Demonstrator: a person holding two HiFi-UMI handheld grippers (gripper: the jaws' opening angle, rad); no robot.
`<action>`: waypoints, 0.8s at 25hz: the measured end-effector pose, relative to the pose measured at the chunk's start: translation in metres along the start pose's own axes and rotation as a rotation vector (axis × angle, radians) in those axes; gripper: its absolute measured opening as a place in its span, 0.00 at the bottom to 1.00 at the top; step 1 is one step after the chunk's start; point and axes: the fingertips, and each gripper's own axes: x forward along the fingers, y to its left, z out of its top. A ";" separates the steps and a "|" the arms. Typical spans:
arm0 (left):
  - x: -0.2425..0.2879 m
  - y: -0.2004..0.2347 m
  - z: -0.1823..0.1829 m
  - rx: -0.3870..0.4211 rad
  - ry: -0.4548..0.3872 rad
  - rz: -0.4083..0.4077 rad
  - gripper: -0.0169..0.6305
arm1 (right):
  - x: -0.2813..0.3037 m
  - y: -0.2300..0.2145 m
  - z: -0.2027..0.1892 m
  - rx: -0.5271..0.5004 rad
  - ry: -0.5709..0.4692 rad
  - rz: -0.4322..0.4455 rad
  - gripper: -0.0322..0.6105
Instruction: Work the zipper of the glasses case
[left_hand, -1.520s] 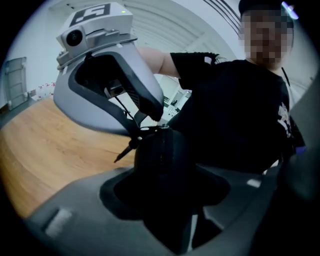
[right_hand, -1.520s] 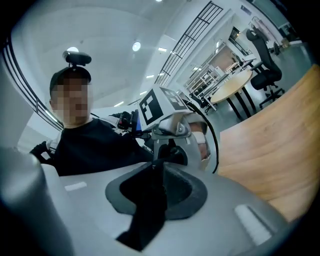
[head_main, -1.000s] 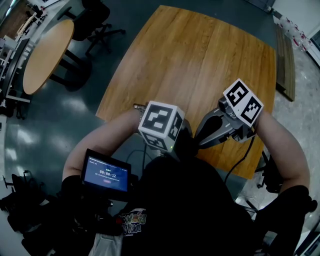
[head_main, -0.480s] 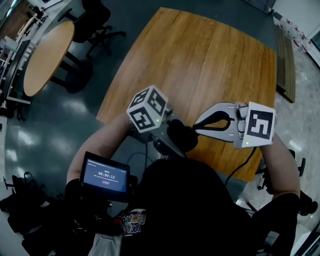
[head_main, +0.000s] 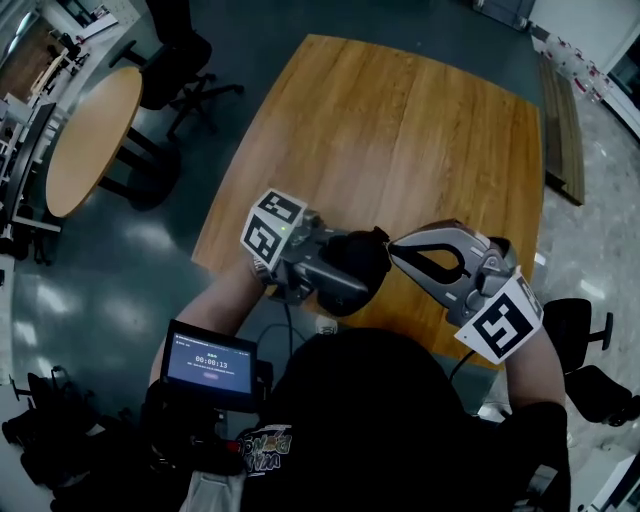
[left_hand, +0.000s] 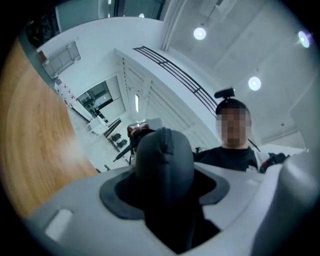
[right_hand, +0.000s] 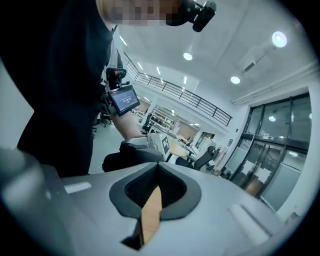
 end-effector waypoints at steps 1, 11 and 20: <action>-0.002 0.001 0.004 -0.002 -0.026 -0.005 0.43 | -0.001 0.000 -0.001 -0.008 0.005 -0.022 0.05; 0.008 0.001 0.019 -0.038 -0.161 -0.083 0.44 | -0.022 0.008 -0.001 -0.117 0.028 -0.164 0.05; 0.009 -0.004 0.032 -0.162 -0.268 -0.185 0.44 | -0.026 -0.004 0.003 -0.050 -0.010 -0.188 0.05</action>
